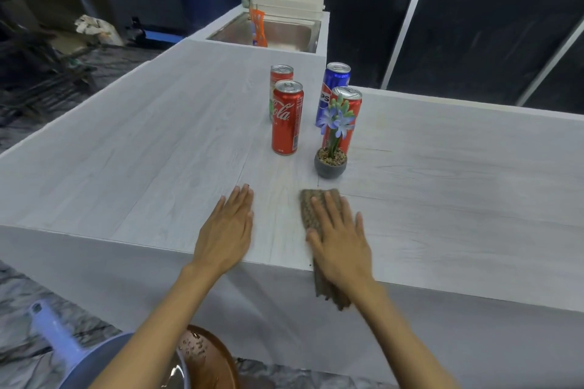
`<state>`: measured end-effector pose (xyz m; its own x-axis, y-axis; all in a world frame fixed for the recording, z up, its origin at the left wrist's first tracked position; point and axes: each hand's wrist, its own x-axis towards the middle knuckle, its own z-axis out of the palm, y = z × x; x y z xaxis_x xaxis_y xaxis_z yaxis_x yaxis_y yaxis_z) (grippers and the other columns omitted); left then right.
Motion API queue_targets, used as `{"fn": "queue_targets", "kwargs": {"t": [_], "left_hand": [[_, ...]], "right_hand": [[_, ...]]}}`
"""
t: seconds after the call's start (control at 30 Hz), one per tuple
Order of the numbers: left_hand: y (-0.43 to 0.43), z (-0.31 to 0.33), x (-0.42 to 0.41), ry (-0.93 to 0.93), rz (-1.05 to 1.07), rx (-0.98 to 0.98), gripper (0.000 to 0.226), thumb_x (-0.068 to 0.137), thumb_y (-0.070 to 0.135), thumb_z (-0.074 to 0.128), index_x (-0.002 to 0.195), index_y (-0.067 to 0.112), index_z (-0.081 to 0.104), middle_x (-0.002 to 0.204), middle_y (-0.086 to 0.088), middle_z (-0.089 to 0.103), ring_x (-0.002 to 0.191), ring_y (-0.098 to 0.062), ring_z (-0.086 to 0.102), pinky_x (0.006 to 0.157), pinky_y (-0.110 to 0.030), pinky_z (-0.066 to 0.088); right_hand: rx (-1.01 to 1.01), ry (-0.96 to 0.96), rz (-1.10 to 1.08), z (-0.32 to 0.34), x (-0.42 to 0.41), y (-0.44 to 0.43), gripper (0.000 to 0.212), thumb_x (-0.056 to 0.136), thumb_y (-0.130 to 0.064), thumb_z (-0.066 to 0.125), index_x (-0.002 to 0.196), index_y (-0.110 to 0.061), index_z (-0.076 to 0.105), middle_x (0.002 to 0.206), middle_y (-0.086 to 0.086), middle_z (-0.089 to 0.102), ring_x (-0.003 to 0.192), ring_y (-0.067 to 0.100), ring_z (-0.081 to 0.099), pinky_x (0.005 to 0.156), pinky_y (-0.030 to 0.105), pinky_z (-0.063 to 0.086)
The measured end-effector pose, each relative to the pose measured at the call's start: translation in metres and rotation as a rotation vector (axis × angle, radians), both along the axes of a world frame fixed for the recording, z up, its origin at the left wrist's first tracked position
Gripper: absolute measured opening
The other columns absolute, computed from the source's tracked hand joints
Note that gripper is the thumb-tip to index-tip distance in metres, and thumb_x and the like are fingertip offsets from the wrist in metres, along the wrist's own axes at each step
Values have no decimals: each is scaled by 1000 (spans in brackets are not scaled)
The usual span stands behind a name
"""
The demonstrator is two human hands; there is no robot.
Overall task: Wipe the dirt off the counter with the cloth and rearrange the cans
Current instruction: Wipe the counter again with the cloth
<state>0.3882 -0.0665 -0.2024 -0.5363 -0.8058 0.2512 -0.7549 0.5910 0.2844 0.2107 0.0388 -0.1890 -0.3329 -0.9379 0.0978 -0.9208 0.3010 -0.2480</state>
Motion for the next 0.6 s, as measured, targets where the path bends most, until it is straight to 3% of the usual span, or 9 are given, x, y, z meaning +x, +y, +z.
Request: {"fn": "queue_targets", "kwargs": {"t": [0.13,0.3,0.4,0.5,0.6], "left_hand": [[1,1,-3,-14,10,14,48,100,23,17,145,10,11,156,-1,12,144,-11,7,114,-21,-5],[0,3,-7,-54,6,46,49,99,23,15,146,10,8,157,-1,8,145,-12,2,115,-26,-8],[5,5,-16,-44,-21,46,49,99,26,13,146,13,6,157,1,5,144,-9,-1,113,-24,-11],[11,8,-38,-4,-69,28,49,99,26,14,146,14,7,157,2,6,144,-9,0,113,-23,-11],[12,9,-58,4,-92,44,49,99,26,14,146,14,8,157,1,8,144,-9,1,112,-22,-12]], "right_hand": [[-14,-62,-82,11,14,-44,61,98,-37,25,149,-17,0,159,5,-5,146,23,-12,118,41,-5],[-86,-60,95,0,35,-20,59,97,-40,25,149,-25,0,159,-2,-6,142,14,-20,114,36,-14],[-77,-15,-48,-10,9,7,59,97,-43,22,148,-28,-4,158,-4,-11,138,11,-26,113,37,-16],[-42,-38,-225,-5,-7,-4,61,97,-42,22,149,-22,-3,158,2,-11,144,20,-18,116,40,-12],[-49,-79,-251,1,-7,-26,61,98,-40,24,149,-19,-1,159,6,-7,145,25,-15,116,42,-10]]}}
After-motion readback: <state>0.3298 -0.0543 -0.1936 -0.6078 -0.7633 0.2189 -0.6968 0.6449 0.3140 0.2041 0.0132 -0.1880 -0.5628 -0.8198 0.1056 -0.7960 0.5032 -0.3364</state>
